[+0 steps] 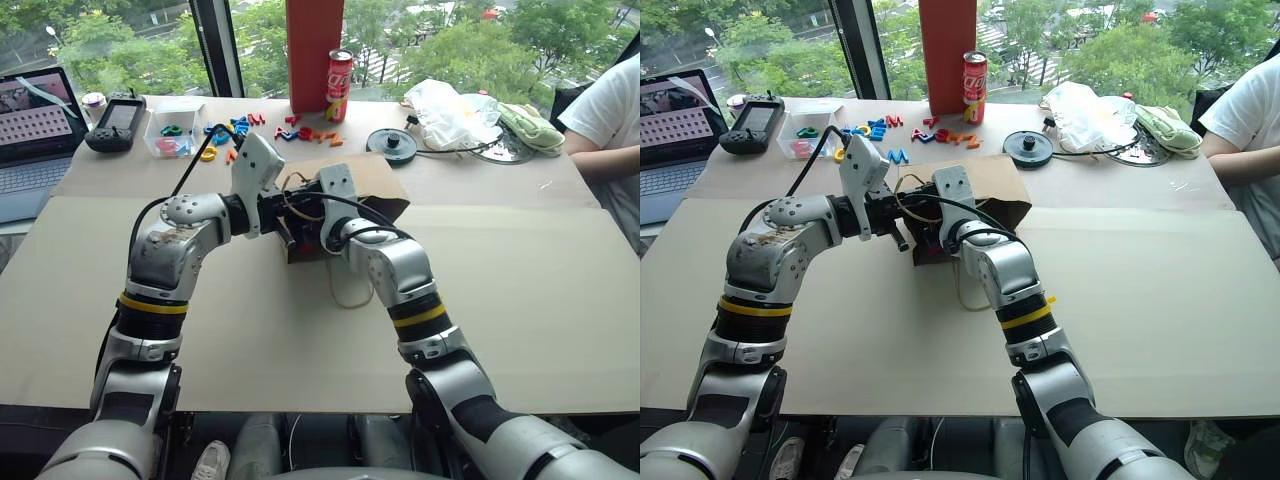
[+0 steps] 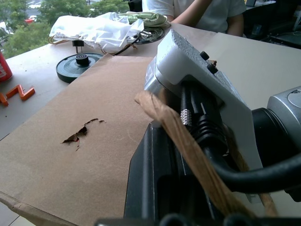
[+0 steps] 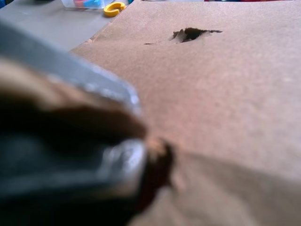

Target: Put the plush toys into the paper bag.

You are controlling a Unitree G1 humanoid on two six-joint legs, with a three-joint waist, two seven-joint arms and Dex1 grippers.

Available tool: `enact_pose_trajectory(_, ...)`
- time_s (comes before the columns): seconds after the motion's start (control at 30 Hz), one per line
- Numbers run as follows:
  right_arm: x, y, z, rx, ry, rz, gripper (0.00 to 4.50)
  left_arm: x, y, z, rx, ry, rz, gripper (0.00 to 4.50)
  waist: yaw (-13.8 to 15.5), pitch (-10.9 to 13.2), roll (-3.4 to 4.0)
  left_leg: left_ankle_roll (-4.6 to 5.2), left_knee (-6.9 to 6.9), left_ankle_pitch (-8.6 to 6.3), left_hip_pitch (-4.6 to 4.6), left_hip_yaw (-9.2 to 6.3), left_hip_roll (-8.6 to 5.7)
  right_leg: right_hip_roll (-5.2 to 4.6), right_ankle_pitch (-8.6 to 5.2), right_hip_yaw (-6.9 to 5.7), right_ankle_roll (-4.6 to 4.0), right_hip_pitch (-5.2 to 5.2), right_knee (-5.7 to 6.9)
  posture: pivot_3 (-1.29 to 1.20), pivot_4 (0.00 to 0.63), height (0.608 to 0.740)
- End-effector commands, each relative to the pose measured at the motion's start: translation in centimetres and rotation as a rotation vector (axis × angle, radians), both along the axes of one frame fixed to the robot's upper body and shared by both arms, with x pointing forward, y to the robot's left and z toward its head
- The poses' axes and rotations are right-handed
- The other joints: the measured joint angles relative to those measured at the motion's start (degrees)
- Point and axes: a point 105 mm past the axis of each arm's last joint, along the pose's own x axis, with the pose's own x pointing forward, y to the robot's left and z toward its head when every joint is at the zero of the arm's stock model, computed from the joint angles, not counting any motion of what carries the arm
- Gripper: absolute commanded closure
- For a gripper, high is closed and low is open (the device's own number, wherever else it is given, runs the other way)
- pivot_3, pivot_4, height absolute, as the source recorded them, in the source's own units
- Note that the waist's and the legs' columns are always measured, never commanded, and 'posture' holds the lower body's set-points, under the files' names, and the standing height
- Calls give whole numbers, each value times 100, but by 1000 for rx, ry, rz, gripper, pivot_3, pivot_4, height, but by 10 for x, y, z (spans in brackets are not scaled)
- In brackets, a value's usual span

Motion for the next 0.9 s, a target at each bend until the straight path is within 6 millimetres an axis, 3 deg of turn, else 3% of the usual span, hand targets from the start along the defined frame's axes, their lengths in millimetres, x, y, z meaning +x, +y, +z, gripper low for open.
enact_pose_trajectory(0.03, -9, -5, 20, 18, -47, 39, 580, -4, -2, 17, 4, -65, -12, 4500, 1, 0, 0, 0, 0, 0, 0, 0, 0, 0, 0, 0, 0, 0, 0, 0, 150, 739)
enact_pose_trajectory(0.3, -45, -31, 11, -71, 6, 86, 580, -2, 0, 14, 9, -62, -4, 4500, 22, 0, 0, 0, 0, 0, -2, 0, -2, -3, 0, -1, 0, 1, -3, 0, 150, 739)
enact_pose_trajectory(0.5, -73, -34, -8, -107, 91, 126, 580, 0, 2, 13, 12, -60, 1, 4500, -6, 0, 0, 0, -1, 0, 4, -2, 2, 4, -1, 1, -1, -1, -4, 0, 150, 739)
enact_pose_trajectory(0.9, -81, -38, -70, -206, 245, 113, 580, 1, 4, 12, 13, -64, 1, 4500, 2, 0, -1, 0, 2, 0, 10, -1, -3, 1, -1, 3, -1, 4, -19, 0, 150, 739)
